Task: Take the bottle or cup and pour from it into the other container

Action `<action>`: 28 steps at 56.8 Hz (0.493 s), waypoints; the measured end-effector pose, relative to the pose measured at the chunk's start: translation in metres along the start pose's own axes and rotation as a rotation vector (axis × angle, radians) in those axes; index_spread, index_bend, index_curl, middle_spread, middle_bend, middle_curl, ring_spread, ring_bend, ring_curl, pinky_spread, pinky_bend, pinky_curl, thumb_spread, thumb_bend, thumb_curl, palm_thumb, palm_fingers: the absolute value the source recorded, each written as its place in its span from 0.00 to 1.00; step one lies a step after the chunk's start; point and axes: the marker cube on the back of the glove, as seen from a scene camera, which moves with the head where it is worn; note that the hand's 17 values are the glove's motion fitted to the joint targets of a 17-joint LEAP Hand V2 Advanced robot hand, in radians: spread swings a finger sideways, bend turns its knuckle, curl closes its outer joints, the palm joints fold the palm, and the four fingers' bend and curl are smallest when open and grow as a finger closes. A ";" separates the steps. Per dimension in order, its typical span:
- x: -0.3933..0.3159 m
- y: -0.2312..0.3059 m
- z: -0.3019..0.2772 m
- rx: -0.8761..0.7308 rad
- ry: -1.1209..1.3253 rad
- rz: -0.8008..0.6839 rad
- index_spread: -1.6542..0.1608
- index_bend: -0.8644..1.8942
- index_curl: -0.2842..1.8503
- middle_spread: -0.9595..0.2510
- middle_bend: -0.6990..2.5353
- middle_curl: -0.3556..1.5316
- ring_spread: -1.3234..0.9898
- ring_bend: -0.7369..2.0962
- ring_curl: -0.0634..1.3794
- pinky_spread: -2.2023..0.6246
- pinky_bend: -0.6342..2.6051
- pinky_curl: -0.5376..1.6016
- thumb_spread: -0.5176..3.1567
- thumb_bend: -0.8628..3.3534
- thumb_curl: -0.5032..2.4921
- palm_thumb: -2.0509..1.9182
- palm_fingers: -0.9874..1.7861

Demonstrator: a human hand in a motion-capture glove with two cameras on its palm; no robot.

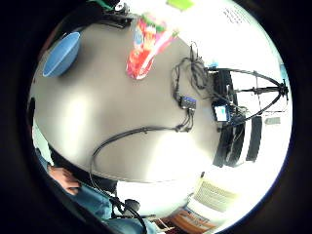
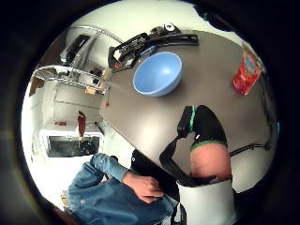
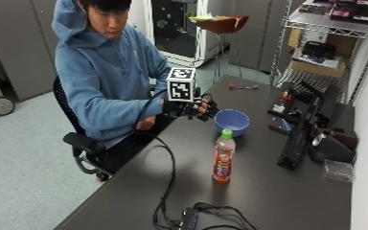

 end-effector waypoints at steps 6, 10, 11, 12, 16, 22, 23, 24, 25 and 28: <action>-0.008 -0.012 -0.019 -0.011 0.028 0.003 0.75 0.39 0.22 0.81 0.27 0.25 0.60 0.35 0.13 0.84 0.32 0.34 0.34 0.29 0.24 0.66 0.48; -0.012 -0.016 -0.029 -0.016 0.044 0.005 0.74 0.38 0.23 0.82 0.27 0.26 0.60 0.35 0.14 0.84 0.32 0.35 0.37 0.28 0.26 0.66 0.48; -0.013 -0.017 -0.031 -0.016 0.046 0.005 0.74 0.38 0.23 0.82 0.27 0.27 0.60 0.35 0.14 0.84 0.32 0.35 0.38 0.28 0.26 0.67 0.48; -0.014 -0.018 -0.033 -0.016 0.048 0.006 0.74 0.38 0.24 0.82 0.27 0.27 0.61 0.35 0.15 0.84 0.32 0.35 0.38 0.28 0.26 0.67 0.48; -0.015 -0.022 -0.043 -0.011 0.047 0.006 0.73 0.38 0.25 0.82 0.27 0.28 0.61 0.35 0.16 0.84 0.31 0.36 0.40 0.27 0.27 0.67 0.47; -0.019 -0.027 -0.052 0.004 0.064 0.013 0.72 0.38 0.26 0.82 0.27 0.29 0.61 0.35 0.17 0.85 0.31 0.37 0.42 0.26 0.28 0.67 0.47; -0.019 -0.028 -0.053 0.008 0.064 0.012 0.72 0.38 0.26 0.82 0.27 0.29 0.61 0.35 0.17 0.85 0.31 0.37 0.42 0.26 0.29 0.67 0.47; -0.019 -0.028 -0.055 0.012 0.064 0.010 0.72 0.38 0.26 0.82 0.27 0.29 0.61 0.35 0.17 0.85 0.31 0.37 0.42 0.26 0.29 0.67 0.47; -0.019 -0.029 -0.056 0.016 0.065 0.009 0.72 0.38 0.26 0.82 0.27 0.29 0.61 0.35 0.18 0.85 0.31 0.37 0.42 0.26 0.29 0.67 0.47; -0.019 -0.031 -0.058 0.029 0.081 0.009 0.72 0.38 0.26 0.82 0.27 0.30 0.61 0.36 0.18 0.85 0.31 0.38 0.43 0.25 0.30 0.67 0.47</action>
